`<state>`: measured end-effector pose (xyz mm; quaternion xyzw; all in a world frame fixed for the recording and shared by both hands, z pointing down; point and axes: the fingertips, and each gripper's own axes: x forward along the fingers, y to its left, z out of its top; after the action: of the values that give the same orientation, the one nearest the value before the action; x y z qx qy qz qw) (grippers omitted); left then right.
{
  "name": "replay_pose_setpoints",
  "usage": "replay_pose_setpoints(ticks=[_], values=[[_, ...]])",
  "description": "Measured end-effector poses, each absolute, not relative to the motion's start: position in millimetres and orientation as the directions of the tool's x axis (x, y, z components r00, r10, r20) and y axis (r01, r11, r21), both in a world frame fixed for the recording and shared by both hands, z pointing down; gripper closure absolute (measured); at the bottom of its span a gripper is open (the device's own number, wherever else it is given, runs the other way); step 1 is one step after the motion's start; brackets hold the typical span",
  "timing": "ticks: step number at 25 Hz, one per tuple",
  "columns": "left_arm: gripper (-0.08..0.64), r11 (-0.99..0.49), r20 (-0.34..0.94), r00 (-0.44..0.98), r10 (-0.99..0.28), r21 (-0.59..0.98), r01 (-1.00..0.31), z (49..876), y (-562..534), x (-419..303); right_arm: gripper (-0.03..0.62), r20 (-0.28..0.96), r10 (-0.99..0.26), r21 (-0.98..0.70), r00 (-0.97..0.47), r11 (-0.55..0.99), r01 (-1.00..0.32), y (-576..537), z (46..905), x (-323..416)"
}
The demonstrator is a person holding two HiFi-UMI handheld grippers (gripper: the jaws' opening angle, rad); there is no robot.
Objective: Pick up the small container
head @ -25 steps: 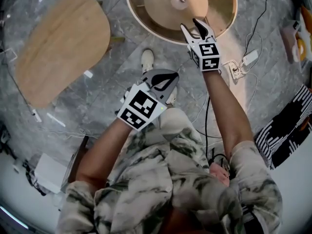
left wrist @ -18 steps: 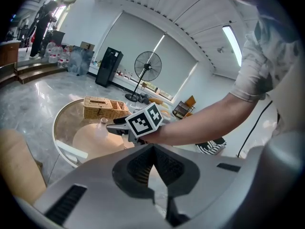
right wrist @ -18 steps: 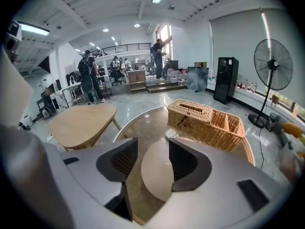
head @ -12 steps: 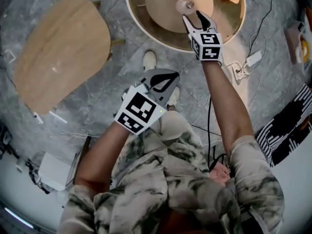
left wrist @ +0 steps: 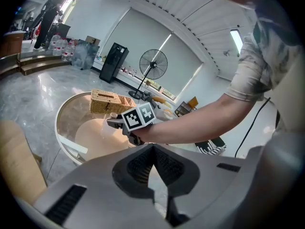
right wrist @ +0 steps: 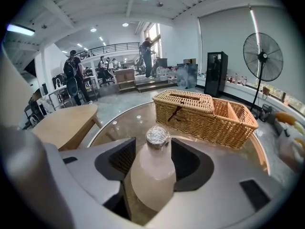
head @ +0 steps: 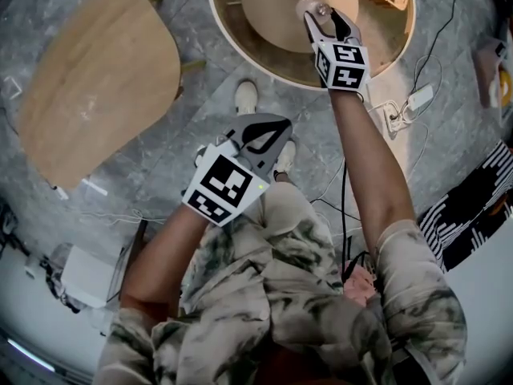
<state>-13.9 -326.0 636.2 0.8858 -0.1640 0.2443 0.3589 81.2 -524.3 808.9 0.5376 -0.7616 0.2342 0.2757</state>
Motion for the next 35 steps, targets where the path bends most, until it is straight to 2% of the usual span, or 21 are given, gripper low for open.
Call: replay_pose_setpoints(ticks=[8, 13, 16, 19, 35], values=[[0.538, -0.673, 0.556, 0.825, -0.105, 0.571, -0.470, 651, -326, -18, 0.346, 0.657, -0.714, -0.050, -0.243, 0.280, -0.959, -539, 827, 82], [0.538, -0.663, 0.564, 0.819, -0.108, 0.573, -0.482, 659, -326, -24, 0.370, 0.647, -0.731, -0.033, -0.218, 0.258, -0.966, -543, 830, 84], [0.538, -0.662, 0.569, 0.815, -0.109, 0.571, -0.486, 660, -325, -26, 0.413, 0.640, -0.742, -0.012, -0.200, 0.251, -0.968, -543, 826, 82], [0.538, -0.663, 0.571, 0.813, -0.112, 0.566, -0.489, 659, -323, -26, 0.429, 0.642, -0.743, -0.007, -0.189, 0.241, -0.970, -544, 824, 82], [0.538, -0.665, 0.576, 0.807, -0.130, 0.553, -0.502, 647, -309, -28, 0.436, 0.670, -0.693, -0.040, -0.265, 0.323, -0.946, -529, 798, 79]])
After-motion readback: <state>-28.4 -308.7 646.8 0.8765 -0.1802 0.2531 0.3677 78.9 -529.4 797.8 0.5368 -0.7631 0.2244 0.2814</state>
